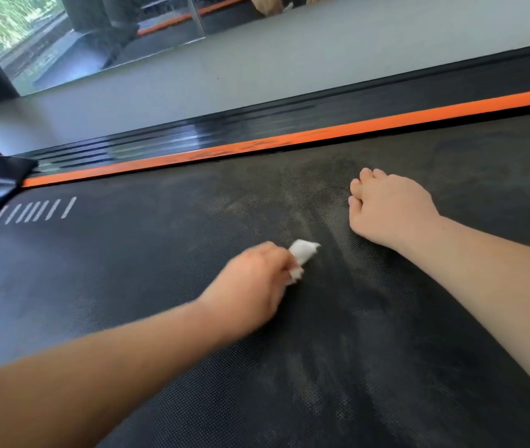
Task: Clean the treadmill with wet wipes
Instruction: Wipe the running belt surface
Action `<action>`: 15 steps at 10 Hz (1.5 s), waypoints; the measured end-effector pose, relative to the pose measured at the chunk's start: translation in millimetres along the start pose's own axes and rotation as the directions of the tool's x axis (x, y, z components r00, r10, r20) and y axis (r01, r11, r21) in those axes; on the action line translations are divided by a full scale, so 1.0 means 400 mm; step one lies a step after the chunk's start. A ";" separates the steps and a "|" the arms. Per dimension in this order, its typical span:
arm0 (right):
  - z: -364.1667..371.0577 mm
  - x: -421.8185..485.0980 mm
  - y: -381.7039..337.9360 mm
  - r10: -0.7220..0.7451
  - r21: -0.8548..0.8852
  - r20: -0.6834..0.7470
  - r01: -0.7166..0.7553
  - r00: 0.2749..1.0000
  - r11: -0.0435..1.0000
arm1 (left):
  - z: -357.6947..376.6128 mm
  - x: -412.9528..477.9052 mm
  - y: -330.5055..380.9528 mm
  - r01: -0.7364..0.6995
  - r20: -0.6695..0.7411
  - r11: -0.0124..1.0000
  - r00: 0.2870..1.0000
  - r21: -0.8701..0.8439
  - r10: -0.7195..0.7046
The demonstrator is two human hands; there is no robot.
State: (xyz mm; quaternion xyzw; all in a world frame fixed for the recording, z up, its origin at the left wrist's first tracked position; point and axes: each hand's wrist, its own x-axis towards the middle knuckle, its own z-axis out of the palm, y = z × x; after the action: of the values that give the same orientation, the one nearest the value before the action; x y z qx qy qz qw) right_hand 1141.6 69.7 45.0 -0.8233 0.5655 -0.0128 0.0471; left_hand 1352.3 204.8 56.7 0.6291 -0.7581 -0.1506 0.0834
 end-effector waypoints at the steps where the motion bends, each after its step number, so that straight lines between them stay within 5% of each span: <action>1: 0.010 -0.004 0.002 -0.007 0.002 -0.007 0.007 1.000 1.000 | -0.034 0.026 -0.102 0.313 -0.181 0.950 0.935 0.020 -0.304; 3: 0.016 -0.002 0.000 0.002 -0.027 -0.024 -0.003 1.000 1.000 | 0.015 -0.063 0.024 -0.010 -0.035 0.997 0.999 -0.077 0.008; 4: 0.014 -0.003 -0.005 -0.006 -0.035 -0.024 0.005 1.000 0.999 | -0.041 0.022 -0.086 0.113 -0.126 0.993 0.985 -0.030 -0.116; 5: 0.017 -0.004 -0.006 -0.010 -0.044 -0.032 0.008 0.999 0.999 | -0.087 0.108 -0.173 0.468 -0.264 0.878 0.838 -0.101 -0.478; 6: 0.024 0.003 -0.010 -0.005 -0.046 -0.052 0.003 0.999 0.999 | -0.060 0.180 -0.189 0.502 -0.264 0.865 0.832 -0.018 -0.488; 7: 0.022 0.002 -0.010 -0.013 -0.036 -0.052 0.011 0.999 0.999 | -0.079 0.209 -0.196 0.388 -0.228 0.920 0.892 -0.052 -0.389; 8: 0.020 -0.002 -0.002 -0.015 -0.046 -0.065 0.012 0.998 0.999 | -0.111 0.225 -0.231 0.486 -0.313 0.865 0.809 -0.122 -0.498; 9: 0.009 0.000 -0.004 0.001 -0.073 -0.087 -0.007 0.996 0.997 | -0.119 0.280 -0.223 0.640 -0.254 0.768 0.736 -0.041 -0.627; 10: 0.007 0.000 -0.002 0.002 -0.074 -0.102 -0.009 0.995 0.997 | -0.098 0.345 -0.169 0.565 -0.212 0.825 0.804 -0.018 -0.555; 11: 0.002 0.003 0.007 -0.008 -0.063 -0.098 0.002 0.995 0.998 | -0.063 0.427 -0.094 0.338 -0.129 0.939 0.930 -0.068 -0.344; 12: 0.000 0.004 0.009 -0.020 -0.053 -0.107 0.015 0.994 0.998 | -0.061 0.456 -0.067 0.279 -0.101 0.958 0.953 -0.073 -0.285; 15: 0.002 -0.005 0.016 0.014 -0.025 -0.102 -0.016 0.995 1.000 | -0.053 0.468 -0.073 0.419 -0.167 0.907 0.897 0.027 -0.409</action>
State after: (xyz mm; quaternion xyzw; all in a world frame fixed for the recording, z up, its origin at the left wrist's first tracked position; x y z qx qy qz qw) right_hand 1134.9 69.1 43.5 -0.8178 0.5735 -0.0473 0.0078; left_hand 1349.6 14.3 55.2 0.7881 -0.6021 -0.0911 0.0893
